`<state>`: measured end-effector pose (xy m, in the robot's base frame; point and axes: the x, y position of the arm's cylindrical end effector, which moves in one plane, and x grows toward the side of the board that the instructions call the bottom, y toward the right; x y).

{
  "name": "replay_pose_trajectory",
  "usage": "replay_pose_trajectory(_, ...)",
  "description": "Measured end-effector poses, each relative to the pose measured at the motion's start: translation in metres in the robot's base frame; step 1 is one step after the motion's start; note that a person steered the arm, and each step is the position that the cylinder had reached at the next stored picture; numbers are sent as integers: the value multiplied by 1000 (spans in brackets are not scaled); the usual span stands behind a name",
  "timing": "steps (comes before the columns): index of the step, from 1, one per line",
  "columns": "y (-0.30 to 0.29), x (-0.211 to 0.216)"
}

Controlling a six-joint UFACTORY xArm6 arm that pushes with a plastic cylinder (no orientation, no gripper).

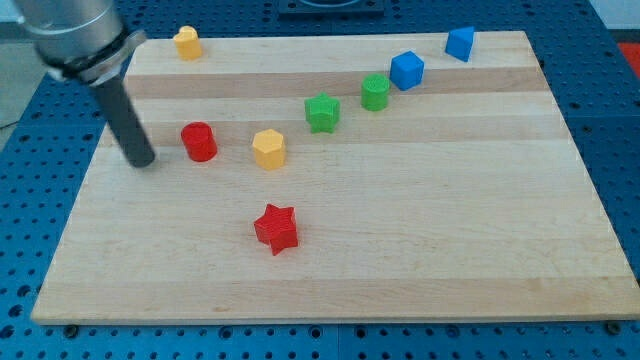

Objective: Slide the red circle to the top center

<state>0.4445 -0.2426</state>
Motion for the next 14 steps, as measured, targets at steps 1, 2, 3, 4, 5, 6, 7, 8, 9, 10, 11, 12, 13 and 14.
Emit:
replay_pose_trajectory(1, 22, 0)
replay_pose_trajectory(2, 60, -53)
replay_pose_trajectory(3, 93, -115)
replay_pose_trajectory(4, 67, -116)
replay_pose_trajectory(5, 30, -72)
replay_pose_trajectory(6, 50, -43)
replay_pose_trajectory(7, 100, -44)
replay_pose_trajectory(8, 143, -94)
replay_pose_trajectory(9, 164, -143)
replay_pose_trajectory(10, 147, -118)
replay_pose_trajectory(11, 149, -93)
replay_pose_trajectory(12, 179, -115)
replay_pose_trajectory(13, 187, -164)
replay_pose_trajectory(14, 188, -165)
